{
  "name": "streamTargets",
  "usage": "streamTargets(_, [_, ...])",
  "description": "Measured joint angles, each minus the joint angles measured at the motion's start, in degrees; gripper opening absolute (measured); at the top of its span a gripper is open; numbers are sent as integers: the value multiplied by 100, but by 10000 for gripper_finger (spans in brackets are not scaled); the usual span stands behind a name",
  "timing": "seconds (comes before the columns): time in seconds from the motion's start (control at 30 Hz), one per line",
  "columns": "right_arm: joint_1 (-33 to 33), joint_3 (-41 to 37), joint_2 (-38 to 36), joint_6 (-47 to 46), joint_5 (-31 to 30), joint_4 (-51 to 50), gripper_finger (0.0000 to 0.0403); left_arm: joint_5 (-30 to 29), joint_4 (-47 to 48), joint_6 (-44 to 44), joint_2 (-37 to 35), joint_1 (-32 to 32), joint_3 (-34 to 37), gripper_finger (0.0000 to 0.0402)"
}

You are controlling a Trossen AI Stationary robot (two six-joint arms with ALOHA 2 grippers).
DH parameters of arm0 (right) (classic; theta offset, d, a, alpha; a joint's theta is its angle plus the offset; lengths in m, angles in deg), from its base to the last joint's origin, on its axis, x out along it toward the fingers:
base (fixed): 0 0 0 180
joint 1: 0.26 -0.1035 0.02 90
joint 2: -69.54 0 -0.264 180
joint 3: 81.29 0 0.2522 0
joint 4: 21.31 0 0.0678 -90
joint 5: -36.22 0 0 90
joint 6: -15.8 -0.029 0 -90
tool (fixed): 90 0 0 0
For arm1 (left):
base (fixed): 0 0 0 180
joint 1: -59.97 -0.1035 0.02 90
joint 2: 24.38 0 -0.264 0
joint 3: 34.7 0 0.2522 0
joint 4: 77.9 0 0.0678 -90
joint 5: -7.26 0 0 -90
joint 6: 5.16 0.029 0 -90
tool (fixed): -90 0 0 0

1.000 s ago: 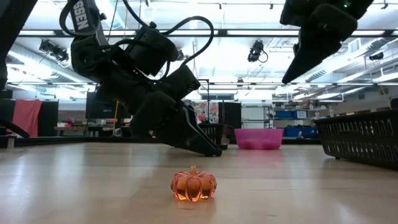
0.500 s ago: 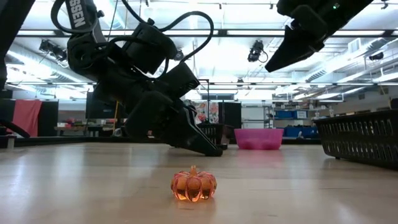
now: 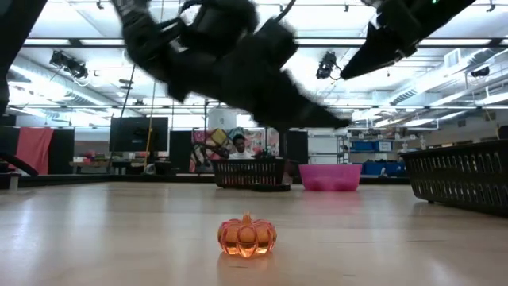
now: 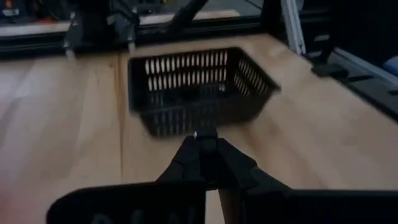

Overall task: Sort Halloween decoration
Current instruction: Put the black skeleton toy into the bottom black bin, then put the orange pumpkin toy into the top black bin

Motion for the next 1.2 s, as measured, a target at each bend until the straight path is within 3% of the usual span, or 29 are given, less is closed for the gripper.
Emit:
streamTargets(0.47, [-841, 1, -758, 8, -1044, 167, 158, 151, 431, -55, 1560, 120, -2622, 10])
streamTargets(0.63, [-1017, 0, -691, 24, -1373, 148, 158, 161, 728, -195, 1845, 150, -3157, 53])
streamTargets(0.8, [-1082, 0, -694, 24, -1479, 129, 158, 214, 892, 12, 1836, 142, -3204, 147])
streamTargets(0.93, [-1127, 0, -698, 24, -1480, 117, 158, 1322, 1425, 599, 1577, 40, -3109, 197])
streamTargets(1.03, [-1274, 0, -698, 37, -1556, 117, 158, 1761, 1435, 704, 1144, 8, -2722, 203])
streamTargets(1.2, [-1555, 0, -698, 45, -2072, 80, 158, 1594, 1317, 918, 450, 89, -1570, 186])
